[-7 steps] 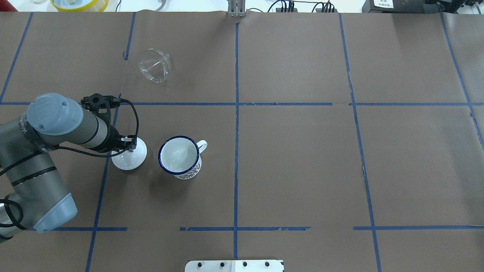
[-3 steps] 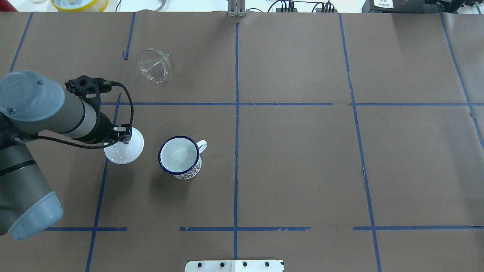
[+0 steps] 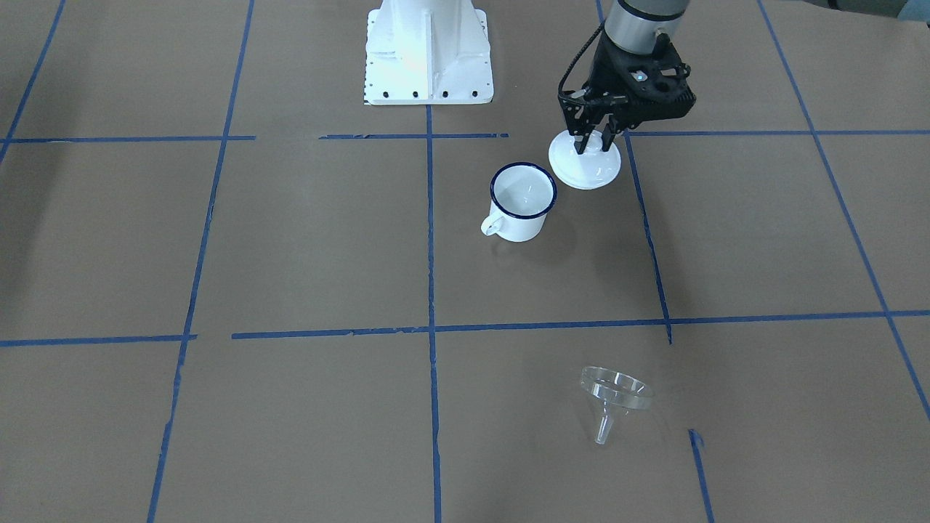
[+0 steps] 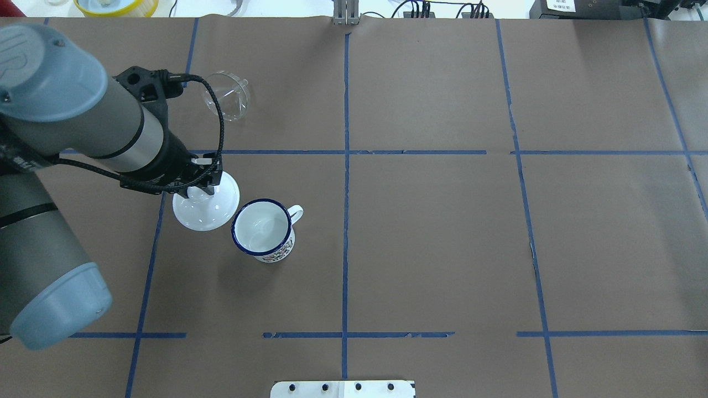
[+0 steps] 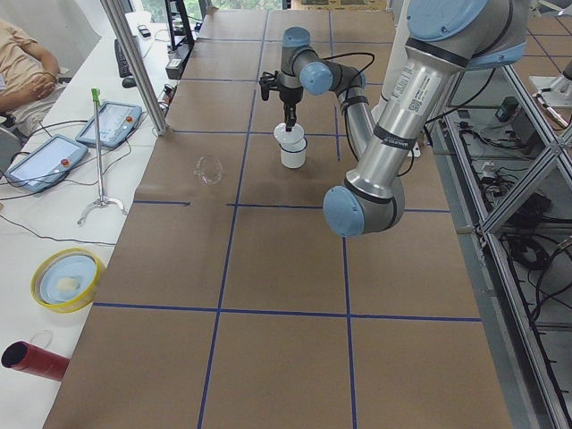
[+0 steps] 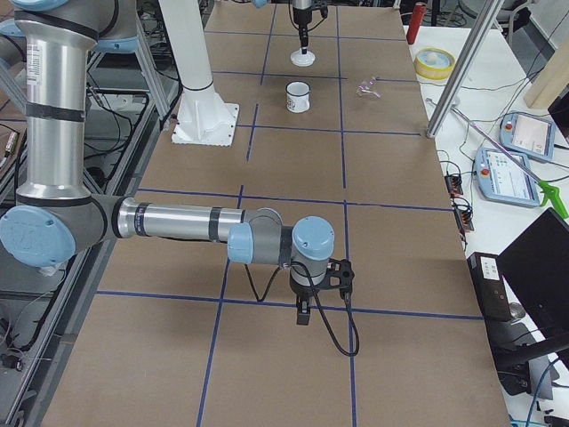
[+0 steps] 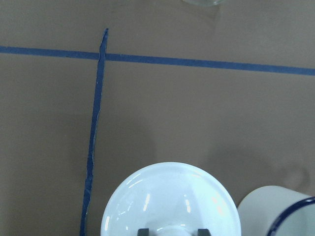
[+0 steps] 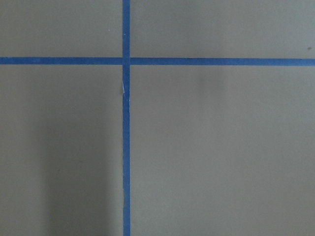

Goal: Remove funnel from cup
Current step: 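Carry the white funnel over the enamel mug and lower it in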

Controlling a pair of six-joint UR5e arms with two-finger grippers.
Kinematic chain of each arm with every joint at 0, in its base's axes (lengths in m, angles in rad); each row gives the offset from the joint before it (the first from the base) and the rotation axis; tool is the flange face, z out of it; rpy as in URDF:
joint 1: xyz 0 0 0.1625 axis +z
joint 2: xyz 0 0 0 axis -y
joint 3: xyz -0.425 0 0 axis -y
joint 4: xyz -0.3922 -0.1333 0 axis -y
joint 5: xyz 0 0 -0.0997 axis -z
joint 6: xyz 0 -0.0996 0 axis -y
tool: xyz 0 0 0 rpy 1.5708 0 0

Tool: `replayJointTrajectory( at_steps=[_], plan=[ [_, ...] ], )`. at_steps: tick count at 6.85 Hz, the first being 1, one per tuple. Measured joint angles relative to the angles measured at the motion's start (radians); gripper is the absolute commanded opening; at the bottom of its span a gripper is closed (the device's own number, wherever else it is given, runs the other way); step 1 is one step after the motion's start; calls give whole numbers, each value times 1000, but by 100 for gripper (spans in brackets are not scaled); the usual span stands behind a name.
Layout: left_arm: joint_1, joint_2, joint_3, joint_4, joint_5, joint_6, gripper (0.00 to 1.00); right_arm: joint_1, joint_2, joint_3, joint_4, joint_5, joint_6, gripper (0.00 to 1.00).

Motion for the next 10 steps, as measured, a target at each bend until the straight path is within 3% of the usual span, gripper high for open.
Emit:
replayJointTrajectory(
  at_steps=[2,5,10],
  plan=[
    [44,-97,109,-2,-6,-99,0,0,0,0,0,0,0,100],
    [102,-102,241,-105,41,-147,0,0,0,0,0,0,0,100],
    [122,-70,227,-123,54,-152,0,0,0,0,0,0,0,100]
  ],
)
